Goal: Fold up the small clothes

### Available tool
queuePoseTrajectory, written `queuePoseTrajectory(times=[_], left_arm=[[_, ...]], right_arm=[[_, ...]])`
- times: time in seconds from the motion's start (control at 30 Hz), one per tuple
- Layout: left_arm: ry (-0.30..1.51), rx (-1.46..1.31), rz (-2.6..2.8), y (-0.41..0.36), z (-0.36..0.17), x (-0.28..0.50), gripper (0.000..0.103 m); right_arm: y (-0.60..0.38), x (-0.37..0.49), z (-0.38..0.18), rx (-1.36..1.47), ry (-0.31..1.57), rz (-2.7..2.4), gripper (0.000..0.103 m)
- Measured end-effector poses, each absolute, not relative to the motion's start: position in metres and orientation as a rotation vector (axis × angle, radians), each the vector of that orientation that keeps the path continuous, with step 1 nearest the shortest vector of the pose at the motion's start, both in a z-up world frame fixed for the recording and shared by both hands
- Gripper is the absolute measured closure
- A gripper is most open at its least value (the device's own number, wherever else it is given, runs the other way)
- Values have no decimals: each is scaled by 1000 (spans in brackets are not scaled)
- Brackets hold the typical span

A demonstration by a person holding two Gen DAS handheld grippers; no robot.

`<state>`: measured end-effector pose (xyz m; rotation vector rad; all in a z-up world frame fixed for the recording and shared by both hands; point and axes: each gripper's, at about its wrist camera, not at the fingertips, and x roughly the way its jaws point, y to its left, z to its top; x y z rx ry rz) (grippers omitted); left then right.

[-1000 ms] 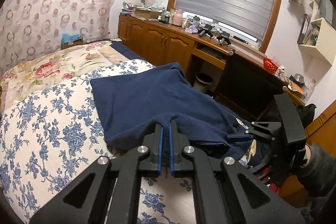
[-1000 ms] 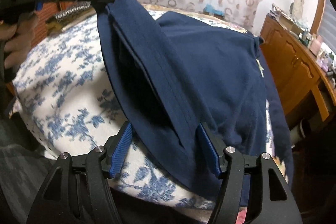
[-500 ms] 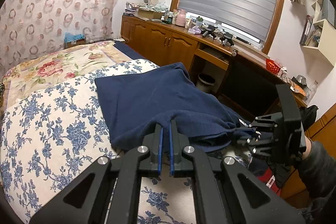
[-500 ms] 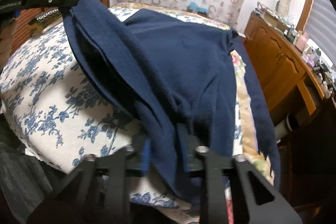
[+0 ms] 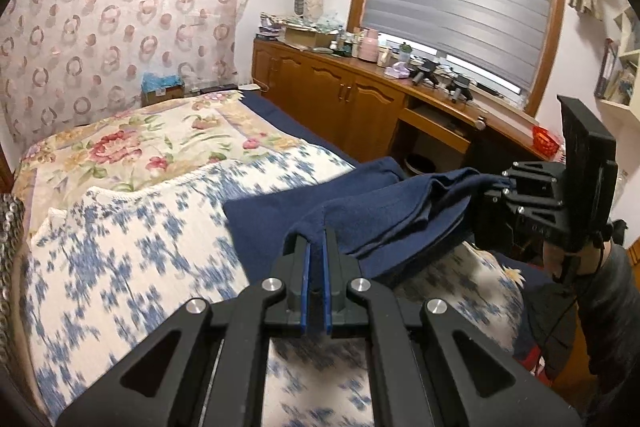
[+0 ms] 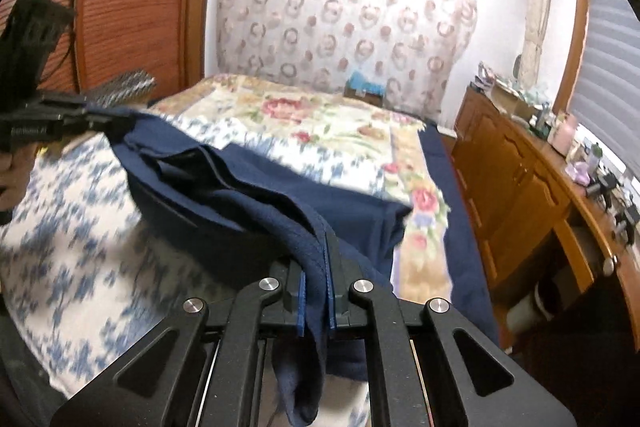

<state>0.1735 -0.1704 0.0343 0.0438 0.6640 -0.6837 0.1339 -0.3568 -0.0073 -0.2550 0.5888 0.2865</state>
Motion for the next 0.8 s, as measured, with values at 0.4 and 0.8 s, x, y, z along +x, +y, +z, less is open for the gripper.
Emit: queuePoseTrajectory(times=[0.4, 0.8], left_arm=[[801, 31, -628, -178, -4, 256, 100], [825, 76, -676, -182, -14, 268, 54]], right_arm=[[-356, 230, -30, -274, 682, 354, 98], [-359, 281, -43, -271, 761, 406, 88]])
